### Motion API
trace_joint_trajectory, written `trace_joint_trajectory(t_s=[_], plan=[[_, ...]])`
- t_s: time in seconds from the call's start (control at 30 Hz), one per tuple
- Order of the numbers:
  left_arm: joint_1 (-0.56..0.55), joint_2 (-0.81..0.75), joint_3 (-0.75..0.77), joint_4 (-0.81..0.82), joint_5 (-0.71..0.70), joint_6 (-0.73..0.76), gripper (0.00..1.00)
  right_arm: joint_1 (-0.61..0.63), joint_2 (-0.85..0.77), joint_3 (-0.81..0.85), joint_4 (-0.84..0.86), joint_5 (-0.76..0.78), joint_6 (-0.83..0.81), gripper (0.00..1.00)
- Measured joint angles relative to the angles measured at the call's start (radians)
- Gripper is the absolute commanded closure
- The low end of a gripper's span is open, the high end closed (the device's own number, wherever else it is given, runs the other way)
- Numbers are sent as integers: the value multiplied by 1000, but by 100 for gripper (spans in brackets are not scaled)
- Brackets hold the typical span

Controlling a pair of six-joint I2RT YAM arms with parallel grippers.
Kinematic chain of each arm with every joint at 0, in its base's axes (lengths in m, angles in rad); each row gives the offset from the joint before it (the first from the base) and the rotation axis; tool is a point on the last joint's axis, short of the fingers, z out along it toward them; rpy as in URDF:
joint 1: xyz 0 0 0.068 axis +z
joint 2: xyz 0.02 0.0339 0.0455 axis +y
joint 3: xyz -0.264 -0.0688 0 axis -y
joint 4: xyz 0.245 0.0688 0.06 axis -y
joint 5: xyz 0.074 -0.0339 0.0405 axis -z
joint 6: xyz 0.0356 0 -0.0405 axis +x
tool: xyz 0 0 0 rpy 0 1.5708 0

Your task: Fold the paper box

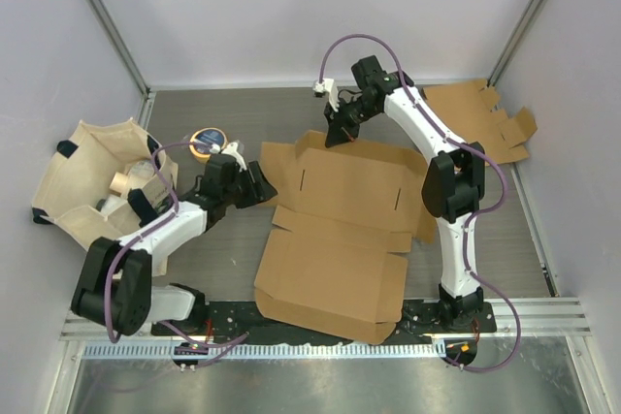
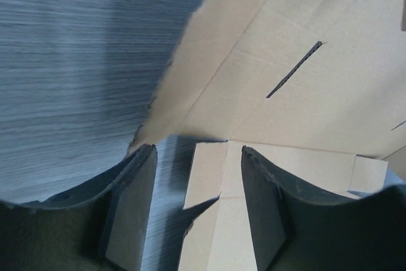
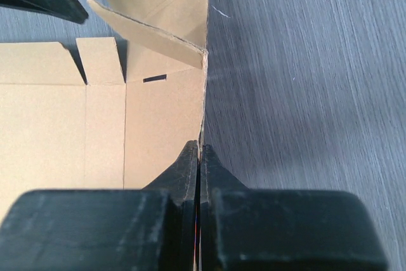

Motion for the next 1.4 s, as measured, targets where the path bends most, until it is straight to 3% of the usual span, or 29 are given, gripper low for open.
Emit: trace_joint_trajectory(t_s=[0.07, 0.13, 0.27, 0.4, 0.7, 0.83, 1.07, 1.17, 1.3, 1.4], plan=[[-1, 43, 4, 26, 29, 2, 52, 0, 0, -5, 0, -1, 0, 99], [-13, 80, 11, 37, 45, 5, 53, -1, 0, -5, 0, -2, 0, 99], [-77, 117, 44, 23, 21, 24, 41, -2, 0, -5, 3, -3, 8, 99], [-143, 133, 82, -10, -29, 31, 40, -3, 0, -5, 11, -3, 21, 99], [-175, 171, 85, -55, -104, 42, 39, -5, 0, -19, 34, -6, 29, 99], [-180, 208, 85, -55, -91, 57, 47, -7, -8, -46, 56, -10, 33, 99], [-212, 220, 85, -66, -113, 71, 82, -7, -23, -79, 91, -13, 74, 99], [-242, 198, 85, -71, -157, 86, 92, -6, -43, -106, 126, -8, 117, 99], [-269, 169, 108, -69, -198, 85, 100, 10, -71, -142, 208, 25, 192, 99], [-275, 169, 127, -77, -251, 86, 99, 22, -95, -177, 296, 68, 249, 99]])
